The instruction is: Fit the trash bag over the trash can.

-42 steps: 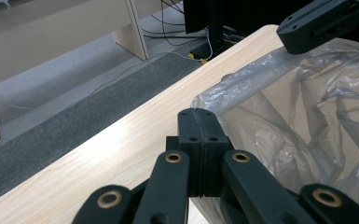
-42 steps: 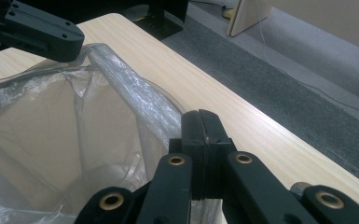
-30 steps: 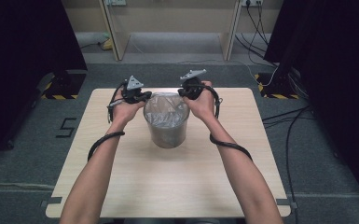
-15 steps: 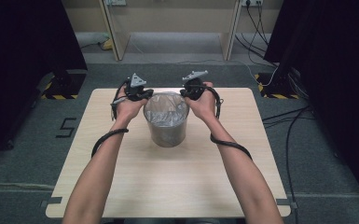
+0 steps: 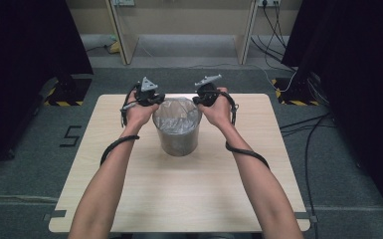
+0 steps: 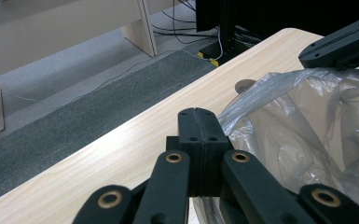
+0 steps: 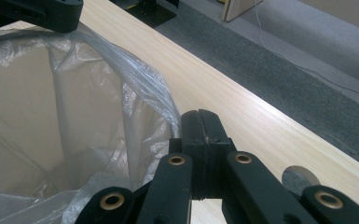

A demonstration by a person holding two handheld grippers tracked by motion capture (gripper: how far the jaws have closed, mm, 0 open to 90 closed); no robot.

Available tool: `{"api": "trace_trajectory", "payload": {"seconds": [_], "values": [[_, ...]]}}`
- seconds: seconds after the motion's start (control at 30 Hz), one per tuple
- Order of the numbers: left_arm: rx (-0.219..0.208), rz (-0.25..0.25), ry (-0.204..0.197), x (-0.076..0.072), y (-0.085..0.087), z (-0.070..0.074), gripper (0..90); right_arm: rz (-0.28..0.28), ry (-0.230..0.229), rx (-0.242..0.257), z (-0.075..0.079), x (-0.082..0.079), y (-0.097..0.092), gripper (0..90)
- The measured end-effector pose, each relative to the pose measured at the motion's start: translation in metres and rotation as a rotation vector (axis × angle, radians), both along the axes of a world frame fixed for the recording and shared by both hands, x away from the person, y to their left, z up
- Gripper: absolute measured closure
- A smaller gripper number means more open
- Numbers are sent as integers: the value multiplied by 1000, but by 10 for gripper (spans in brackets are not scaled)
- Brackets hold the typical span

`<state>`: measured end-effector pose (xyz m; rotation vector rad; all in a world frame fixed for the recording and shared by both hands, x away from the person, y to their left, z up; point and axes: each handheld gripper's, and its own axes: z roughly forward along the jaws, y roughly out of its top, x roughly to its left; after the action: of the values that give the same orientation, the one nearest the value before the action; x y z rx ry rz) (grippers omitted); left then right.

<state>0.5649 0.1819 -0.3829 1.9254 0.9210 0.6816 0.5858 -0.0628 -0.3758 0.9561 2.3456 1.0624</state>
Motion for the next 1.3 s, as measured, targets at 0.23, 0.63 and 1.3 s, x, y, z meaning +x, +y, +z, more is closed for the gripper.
{"api": "trace_trajectory", "payload": {"seconds": [0.23,0.63,1.3], "values": [[10,1,-6,1,0,0,896,-8,-48,19,9,-1,-1,756],[11,-1,-11,1,-1,-1,895,87,-62,46,15,0,18,679],[15,-10,-7,8,-4,-1,896,42,-48,39,5,10,8,900]]}}
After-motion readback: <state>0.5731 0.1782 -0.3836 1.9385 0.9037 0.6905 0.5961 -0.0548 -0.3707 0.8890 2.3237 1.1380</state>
